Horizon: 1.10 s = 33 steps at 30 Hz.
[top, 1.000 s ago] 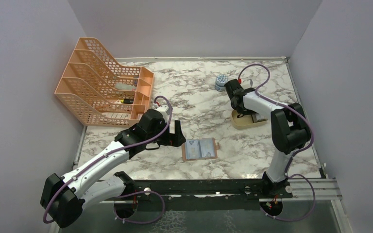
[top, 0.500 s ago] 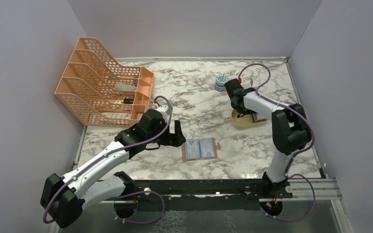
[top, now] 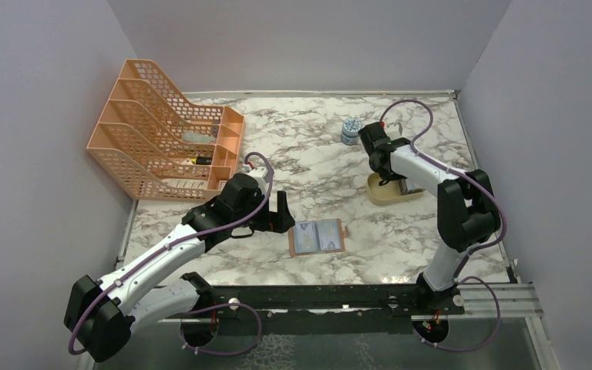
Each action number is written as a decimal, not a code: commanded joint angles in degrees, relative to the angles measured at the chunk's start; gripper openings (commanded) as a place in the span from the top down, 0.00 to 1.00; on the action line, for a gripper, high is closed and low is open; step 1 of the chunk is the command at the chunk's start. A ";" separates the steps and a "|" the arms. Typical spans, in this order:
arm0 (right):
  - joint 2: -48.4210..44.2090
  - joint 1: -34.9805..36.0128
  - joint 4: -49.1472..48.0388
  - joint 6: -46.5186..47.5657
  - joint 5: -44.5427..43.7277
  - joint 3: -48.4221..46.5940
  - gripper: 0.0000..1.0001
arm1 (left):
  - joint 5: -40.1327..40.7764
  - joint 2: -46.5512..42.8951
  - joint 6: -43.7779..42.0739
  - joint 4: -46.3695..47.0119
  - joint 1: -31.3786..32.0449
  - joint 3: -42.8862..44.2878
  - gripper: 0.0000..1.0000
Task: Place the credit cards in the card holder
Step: Pick up the credit card from the storage box.
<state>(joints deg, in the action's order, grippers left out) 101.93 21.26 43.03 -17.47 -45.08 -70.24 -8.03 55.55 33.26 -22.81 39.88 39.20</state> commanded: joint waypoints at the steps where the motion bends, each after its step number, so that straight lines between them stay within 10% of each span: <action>1: -3.92 -0.36 2.11 -0.14 3.85 -1.12 0.91 | 2.41 -0.36 0.50 -0.09 0.29 0.07 0.01; 15: -18.09 0.62 8.17 -0.95 18.52 -0.98 0.99 | -2.65 -1.59 4.52 4.38 0.29 -0.38 0.07; 33: -39.87 1.16 -33.54 -24.82 86.29 23.91 0.99 | -17.64 -0.05 22.79 26.96 0.28 -4.25 0.35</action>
<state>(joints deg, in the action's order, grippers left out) 63.77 22.13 25.87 -30.57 23.44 -51.31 -18.48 55.33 49.41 -7.22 39.88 36.77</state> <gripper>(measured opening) 0.015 0.688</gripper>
